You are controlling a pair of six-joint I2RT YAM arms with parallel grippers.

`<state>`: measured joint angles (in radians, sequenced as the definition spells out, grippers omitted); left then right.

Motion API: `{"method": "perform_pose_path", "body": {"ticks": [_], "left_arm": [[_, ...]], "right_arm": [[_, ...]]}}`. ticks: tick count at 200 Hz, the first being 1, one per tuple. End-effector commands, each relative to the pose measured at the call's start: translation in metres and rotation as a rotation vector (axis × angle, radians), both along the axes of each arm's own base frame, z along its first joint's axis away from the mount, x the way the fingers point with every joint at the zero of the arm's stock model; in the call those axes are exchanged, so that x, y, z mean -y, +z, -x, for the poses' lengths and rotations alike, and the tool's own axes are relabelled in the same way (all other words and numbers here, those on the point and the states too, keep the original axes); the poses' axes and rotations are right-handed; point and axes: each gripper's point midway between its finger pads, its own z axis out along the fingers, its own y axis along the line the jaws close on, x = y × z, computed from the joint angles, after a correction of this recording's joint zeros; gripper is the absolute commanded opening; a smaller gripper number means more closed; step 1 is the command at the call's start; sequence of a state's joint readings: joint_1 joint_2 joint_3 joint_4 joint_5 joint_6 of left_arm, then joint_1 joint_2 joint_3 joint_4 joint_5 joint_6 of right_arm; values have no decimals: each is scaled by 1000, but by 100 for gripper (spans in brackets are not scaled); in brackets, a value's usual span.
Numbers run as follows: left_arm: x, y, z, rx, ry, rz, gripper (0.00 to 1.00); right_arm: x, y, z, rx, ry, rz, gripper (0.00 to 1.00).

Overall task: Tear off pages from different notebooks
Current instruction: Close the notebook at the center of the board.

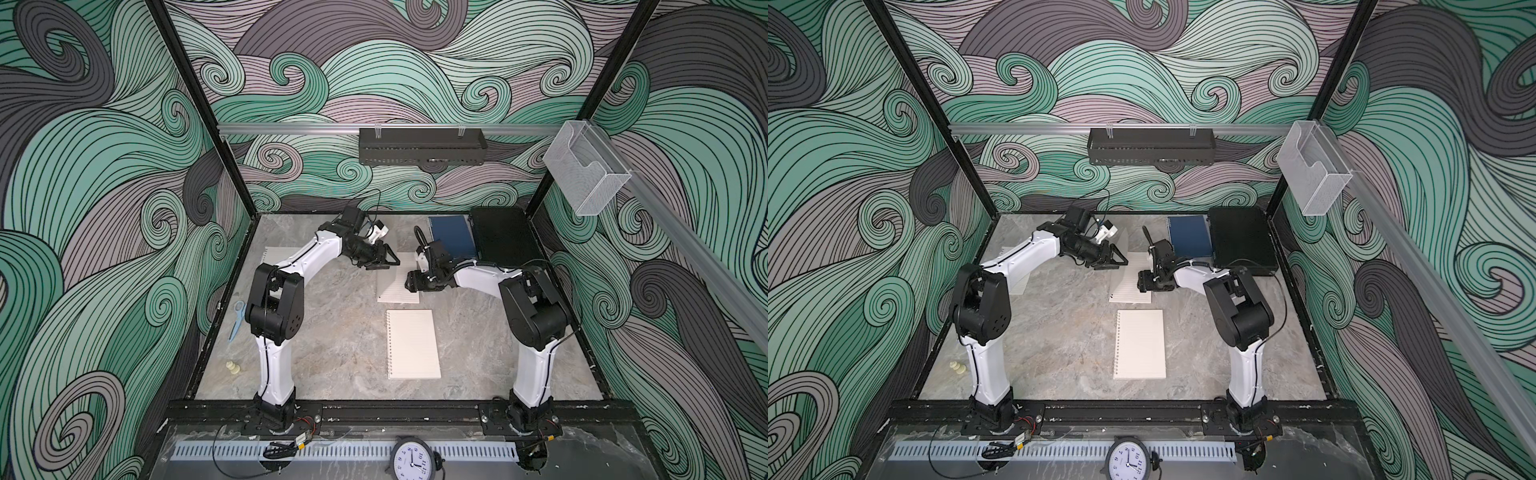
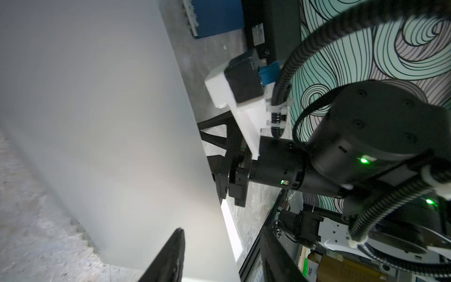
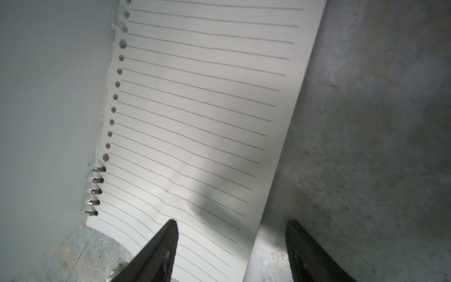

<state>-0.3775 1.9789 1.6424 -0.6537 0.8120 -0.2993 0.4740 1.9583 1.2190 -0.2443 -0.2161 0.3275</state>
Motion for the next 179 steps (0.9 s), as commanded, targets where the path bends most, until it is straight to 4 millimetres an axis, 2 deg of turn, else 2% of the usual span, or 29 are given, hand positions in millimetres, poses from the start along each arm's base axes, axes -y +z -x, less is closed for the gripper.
{"method": "perform_pose_path", "body": {"ticks": [1, 40, 86, 132, 179], "left_arm": [[14, 9, -5, 18, -35, 50, 50], [19, 0, -6, 5, -37, 42, 50], [-3, -28, -18, 16, 48, -141, 50], [-40, -74, -37, 9, 157, -409, 49], [-46, -101, -57, 6, 177, -478, 47]], "right_arm": [[12, 10, 2, -12, -50, -58, 71], [40, 17, 3, 1, -118, -77, 71], [62, 17, 5, 3, -164, -55, 72], [54, 21, 4, -3, -149, -93, 71], [44, 18, 5, -16, -132, -122, 69]]}}
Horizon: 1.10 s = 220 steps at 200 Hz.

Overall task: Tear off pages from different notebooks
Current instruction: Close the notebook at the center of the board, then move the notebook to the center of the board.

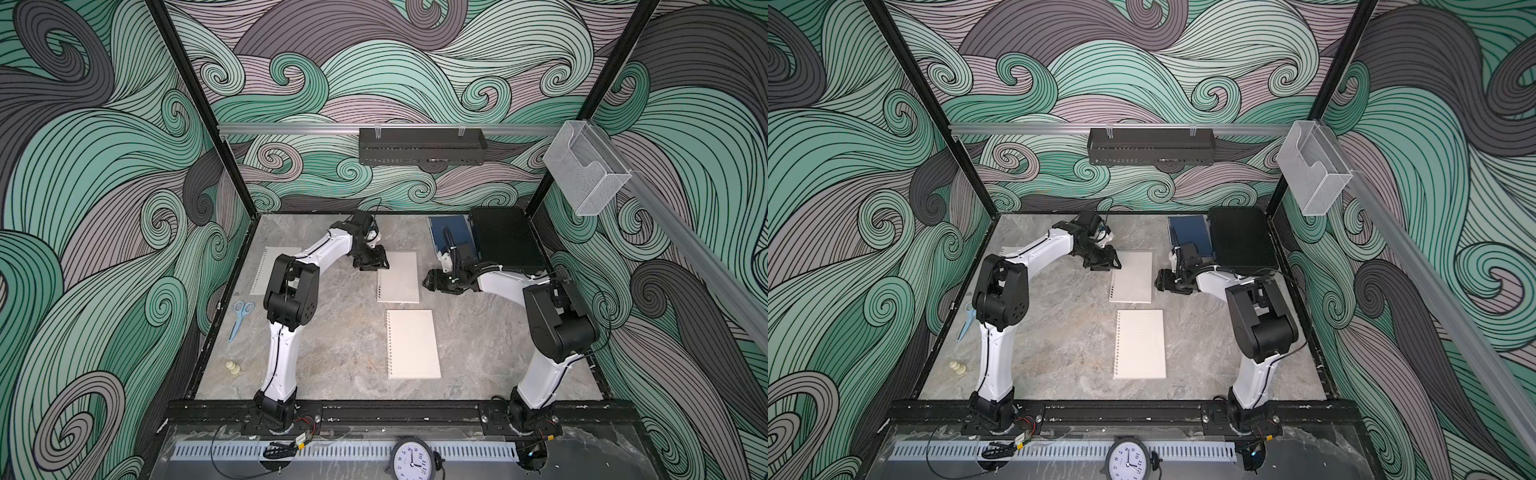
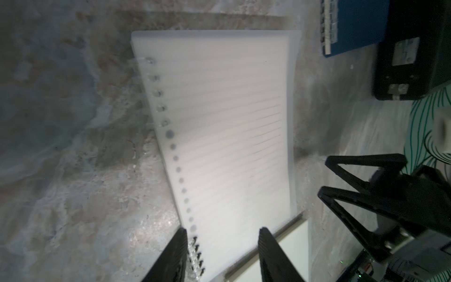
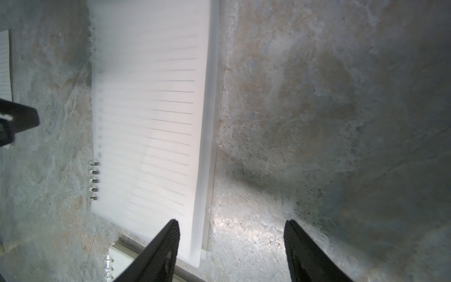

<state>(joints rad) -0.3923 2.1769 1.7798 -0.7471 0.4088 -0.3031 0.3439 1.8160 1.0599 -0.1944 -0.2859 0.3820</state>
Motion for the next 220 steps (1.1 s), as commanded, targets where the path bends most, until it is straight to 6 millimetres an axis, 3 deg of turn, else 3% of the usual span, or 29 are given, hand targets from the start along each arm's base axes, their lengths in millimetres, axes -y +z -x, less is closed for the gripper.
{"method": "perform_pose_path", "body": {"ticks": [1, 63, 116, 220], "left_arm": [[-12, -12, -12, 8, 20, -84, 47], [-27, -45, -25, -14, 35, -227, 43], [-32, -78, -6, -87, -12, -311, 37], [-24, -89, 10, -110, -49, -344, 31]], "right_arm": [[-9, 4, -1, 2, 10, -34, 69], [-16, 1, 0, -8, 22, -30, 68], [-22, 0, -4, -10, 31, -34, 68], [-47, -20, -7, -56, 65, -76, 66]]}}
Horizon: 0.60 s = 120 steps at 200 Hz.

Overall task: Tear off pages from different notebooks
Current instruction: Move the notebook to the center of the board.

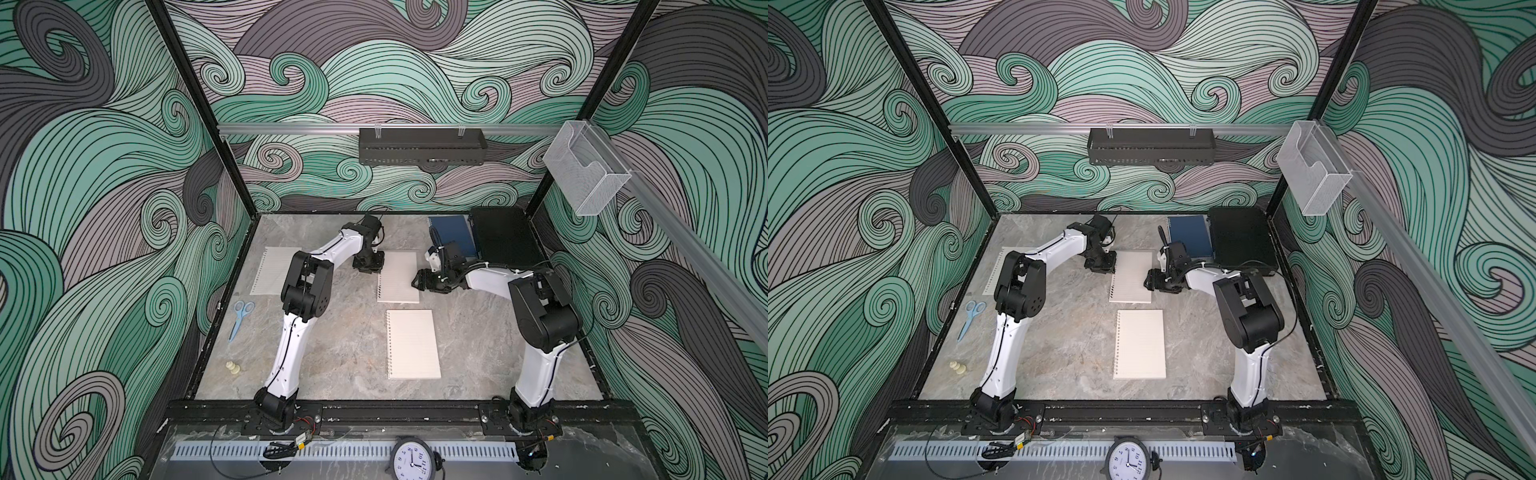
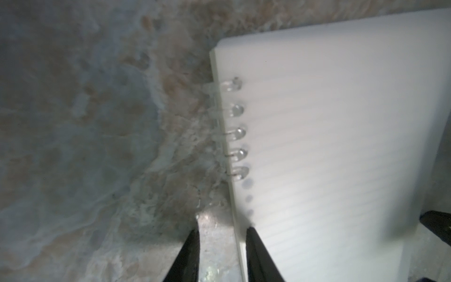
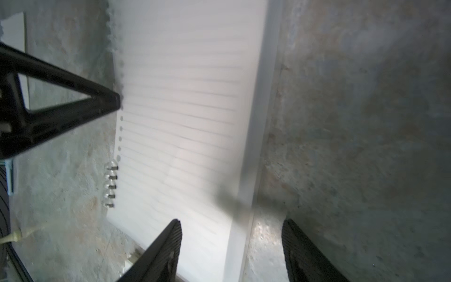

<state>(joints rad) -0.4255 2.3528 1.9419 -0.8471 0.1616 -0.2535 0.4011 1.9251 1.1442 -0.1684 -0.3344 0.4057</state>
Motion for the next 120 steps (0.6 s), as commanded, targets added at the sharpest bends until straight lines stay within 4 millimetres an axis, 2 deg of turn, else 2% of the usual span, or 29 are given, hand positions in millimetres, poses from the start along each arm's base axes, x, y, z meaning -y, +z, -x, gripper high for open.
{"method": "perform_pose_path", "body": {"ticks": [1, 52, 62, 80, 120], "left_arm": [[-6, -37, 30, -123, -25, -75, 31], [-17, -49, 36, -138, -14, -135, 29], [-18, -51, 35, -137, -12, -141, 33], [-18, -51, 28, -116, -10, -149, 40], [-21, -46, 1, -54, 26, -189, 44]], "right_arm": [[-9, -8, 0, -32, 4, -28, 66], [-20, -8, 0, -39, 22, -61, 64], [-23, -7, 0, -38, 28, -67, 64], [-27, -8, 2, -43, 39, -70, 64], [-29, -10, 5, -49, 42, -66, 64]]}}
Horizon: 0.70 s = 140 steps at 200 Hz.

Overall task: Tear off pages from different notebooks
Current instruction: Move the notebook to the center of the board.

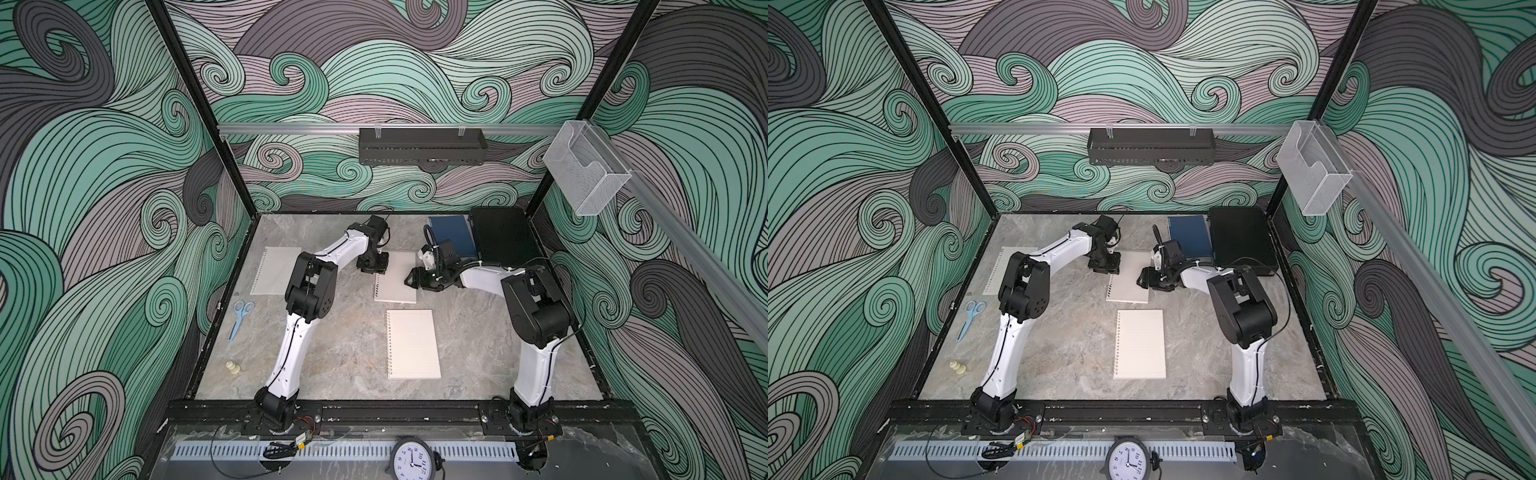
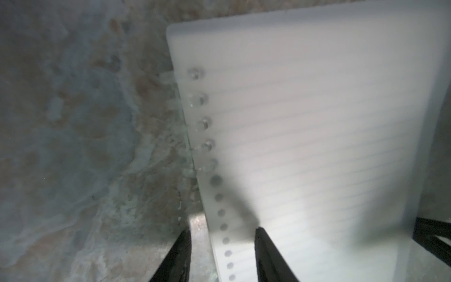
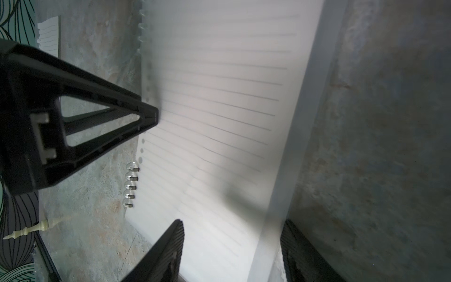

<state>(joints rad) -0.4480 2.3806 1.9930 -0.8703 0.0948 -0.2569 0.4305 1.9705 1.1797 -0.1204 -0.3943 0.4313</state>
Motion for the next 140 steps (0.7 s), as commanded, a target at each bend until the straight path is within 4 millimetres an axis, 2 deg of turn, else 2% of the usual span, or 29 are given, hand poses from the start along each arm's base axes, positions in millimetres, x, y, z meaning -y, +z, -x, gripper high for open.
{"method": "perform_pose_path", "body": {"ticks": [1, 38, 70, 140], "left_arm": [[-23, -45, 5, -77, 35, -129, 44], [-19, -38, -18, -24, 75, -102, 45], [-24, -38, -36, 11, 105, -119, 46], [-32, -49, -52, 25, 113, -141, 46]], "right_arm": [[-3, -11, 9, -50, 3, 5, 64], [0, -11, 10, -47, 7, 19, 64], [0, -11, 11, -50, 7, 20, 64], [3, -11, 14, -48, 5, 29, 64]]}}
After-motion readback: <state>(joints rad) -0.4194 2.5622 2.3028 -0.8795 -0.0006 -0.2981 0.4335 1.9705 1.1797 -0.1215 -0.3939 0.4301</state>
